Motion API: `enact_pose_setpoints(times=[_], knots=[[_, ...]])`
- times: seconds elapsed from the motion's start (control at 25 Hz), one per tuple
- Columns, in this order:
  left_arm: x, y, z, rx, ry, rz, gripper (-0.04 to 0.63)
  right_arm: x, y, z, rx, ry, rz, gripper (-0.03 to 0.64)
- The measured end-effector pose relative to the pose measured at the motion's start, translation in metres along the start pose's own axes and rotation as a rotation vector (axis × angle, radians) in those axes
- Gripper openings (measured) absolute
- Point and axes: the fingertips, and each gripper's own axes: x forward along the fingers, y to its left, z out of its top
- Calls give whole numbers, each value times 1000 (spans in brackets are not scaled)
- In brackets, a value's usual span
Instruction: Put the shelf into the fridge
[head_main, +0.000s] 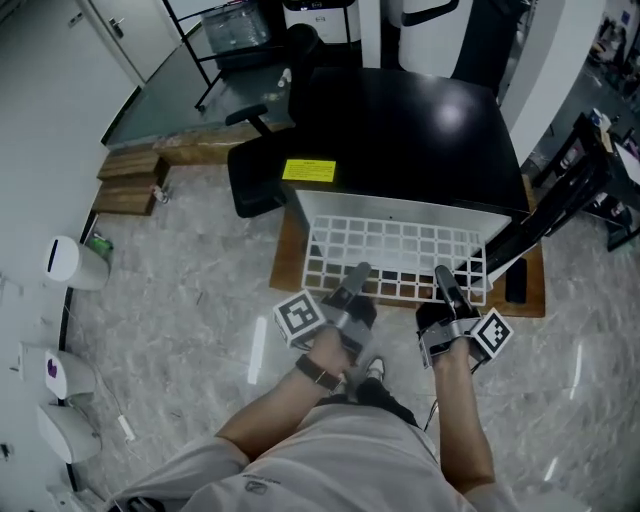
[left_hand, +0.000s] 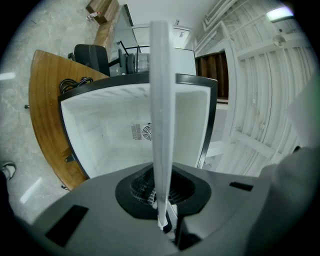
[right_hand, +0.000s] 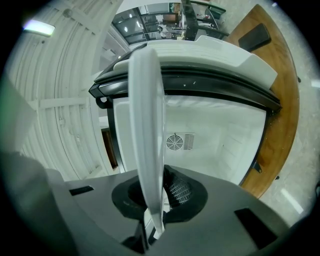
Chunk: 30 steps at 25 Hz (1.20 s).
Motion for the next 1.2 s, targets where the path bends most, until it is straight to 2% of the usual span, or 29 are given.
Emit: enact_pose_setpoints(times=[0.2, 0.48, 0.64, 0.96, 1.08, 1.2], knots=[[-6, 3, 2, -10, -18, 52, 28, 3, 1, -2, 0, 15, 8, 46], [-4, 3, 3, -7, -15, 44, 28, 2, -2, -2, -9, 8, 25, 46], [-1, -5, 3, -29, -24, 2, 28, 8, -3, -3, -11, 17, 32, 46], [23, 0, 20, -13, -36, 22, 28, 33, -3, 11, -12, 11, 13, 46], [22, 10, 23, -12, -44, 55, 28, 36, -3, 13, -14, 4, 11, 46], [28, 11, 27, 19, -46, 48, 27, 41, -3, 16, -17, -3, 13, 46]])
